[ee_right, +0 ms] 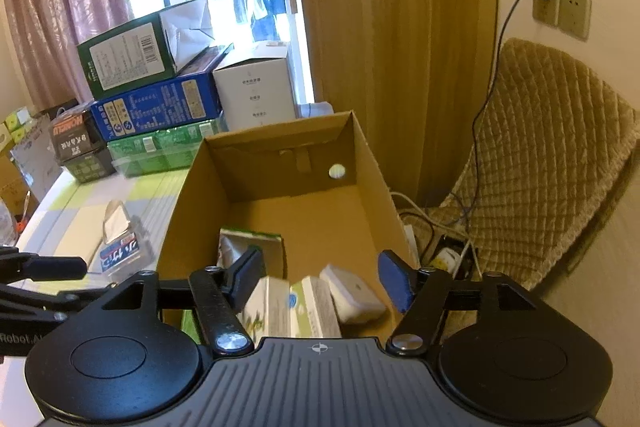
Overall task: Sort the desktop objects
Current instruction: 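Lower both boxes into the cardboard box and open both tools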
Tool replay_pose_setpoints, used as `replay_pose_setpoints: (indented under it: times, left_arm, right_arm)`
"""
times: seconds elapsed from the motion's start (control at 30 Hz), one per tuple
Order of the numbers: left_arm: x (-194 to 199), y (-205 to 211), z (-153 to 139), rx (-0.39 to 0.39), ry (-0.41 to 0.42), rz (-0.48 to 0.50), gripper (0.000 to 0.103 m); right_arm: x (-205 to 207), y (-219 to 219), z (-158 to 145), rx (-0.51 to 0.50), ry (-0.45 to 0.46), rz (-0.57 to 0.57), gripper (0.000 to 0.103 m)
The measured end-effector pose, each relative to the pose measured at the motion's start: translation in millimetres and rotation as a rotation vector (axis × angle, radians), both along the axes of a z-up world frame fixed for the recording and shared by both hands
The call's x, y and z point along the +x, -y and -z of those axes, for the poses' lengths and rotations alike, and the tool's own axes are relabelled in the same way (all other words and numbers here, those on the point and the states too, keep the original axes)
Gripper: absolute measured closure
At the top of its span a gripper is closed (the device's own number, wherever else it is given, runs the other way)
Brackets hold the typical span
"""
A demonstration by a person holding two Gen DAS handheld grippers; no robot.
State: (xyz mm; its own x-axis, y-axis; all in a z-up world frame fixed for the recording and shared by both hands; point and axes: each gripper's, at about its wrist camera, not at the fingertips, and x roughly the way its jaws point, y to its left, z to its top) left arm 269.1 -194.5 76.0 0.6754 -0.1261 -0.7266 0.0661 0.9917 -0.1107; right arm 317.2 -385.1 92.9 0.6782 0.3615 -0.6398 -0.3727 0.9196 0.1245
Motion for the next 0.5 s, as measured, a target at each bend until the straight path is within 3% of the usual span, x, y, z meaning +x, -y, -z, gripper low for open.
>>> replay_pose_setpoints:
  times: [0.33,0.5]
  left_arm:
    - [-44,-23,-3,-0.005,0.009,-0.043,0.017]
    - [-65,-38,-2,0.009,0.014,-0.070,0.011]
  right_arm:
    - [-52,-11,-5,-0.013,-0.027,-0.025,0.020]
    - [-72,-23,-2,-0.024,-0.041,-0.049,0.015]
